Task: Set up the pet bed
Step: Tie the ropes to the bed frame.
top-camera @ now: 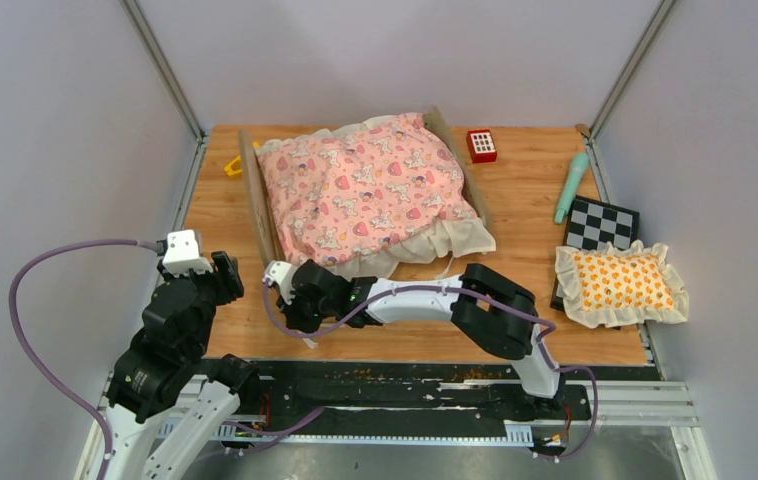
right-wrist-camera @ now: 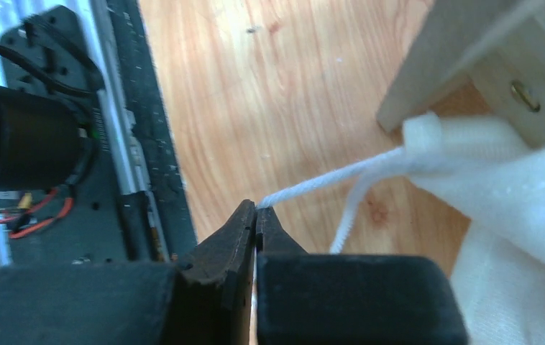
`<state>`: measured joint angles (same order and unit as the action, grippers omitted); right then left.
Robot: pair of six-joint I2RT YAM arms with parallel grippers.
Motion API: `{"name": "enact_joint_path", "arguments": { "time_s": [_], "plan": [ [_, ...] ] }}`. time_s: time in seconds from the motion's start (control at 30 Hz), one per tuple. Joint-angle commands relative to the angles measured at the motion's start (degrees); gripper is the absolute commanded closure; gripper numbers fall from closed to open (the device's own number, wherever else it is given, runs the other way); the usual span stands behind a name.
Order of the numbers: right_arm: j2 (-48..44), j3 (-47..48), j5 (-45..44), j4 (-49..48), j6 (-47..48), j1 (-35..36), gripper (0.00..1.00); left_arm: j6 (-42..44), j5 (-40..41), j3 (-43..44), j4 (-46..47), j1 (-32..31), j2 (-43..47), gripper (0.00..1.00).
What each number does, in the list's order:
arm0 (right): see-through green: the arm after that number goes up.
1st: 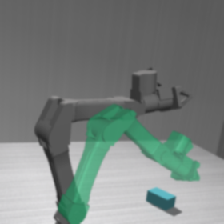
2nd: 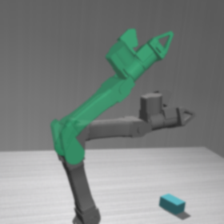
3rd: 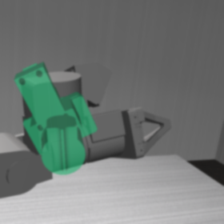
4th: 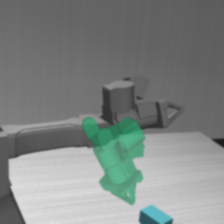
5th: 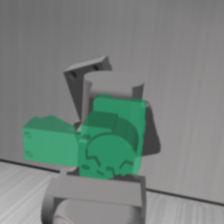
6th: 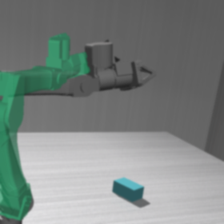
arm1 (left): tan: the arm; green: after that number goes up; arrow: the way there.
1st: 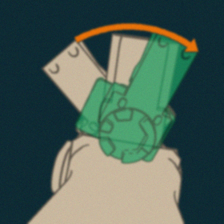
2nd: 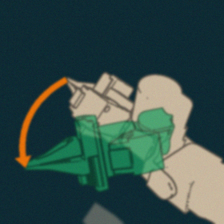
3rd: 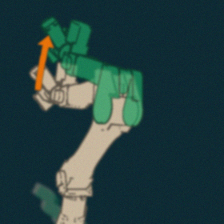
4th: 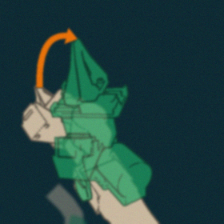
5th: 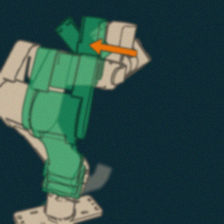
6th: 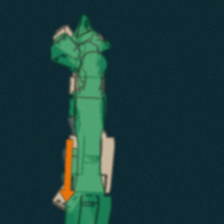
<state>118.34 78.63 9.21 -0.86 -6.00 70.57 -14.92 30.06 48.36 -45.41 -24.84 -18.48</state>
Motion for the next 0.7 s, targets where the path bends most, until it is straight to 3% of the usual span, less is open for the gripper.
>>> {"name": "enact_joint_path", "arguments": {
  "time_s": [0.0,0.23,0.47,0.67],
  "plan": [
    [-0.5,3.7,5.0,12.6,-4.1,0.9,1.00,-0.1,-0.4,0.7,1.3,-0.1,0.3,0.33],
    [0.5,-4.7,0.1,4.2,-7.1,2.0,0.97,-0.5,-1.0,0.2,1.6,-0.1,0.4,0.33],
    [1.2,-4.3,-5.2,6.5,-4.3,4.5,0.77,-0.5,-0.8,0.1,1.6,-0.1,0.2,0.33],
    [-0.9,-6.9,-9.1,9.2,-3.1,6.7,0.74,-0.4,-0.8,-0.1,1.8,-0.2,0.0,0.33]
  ]
}}
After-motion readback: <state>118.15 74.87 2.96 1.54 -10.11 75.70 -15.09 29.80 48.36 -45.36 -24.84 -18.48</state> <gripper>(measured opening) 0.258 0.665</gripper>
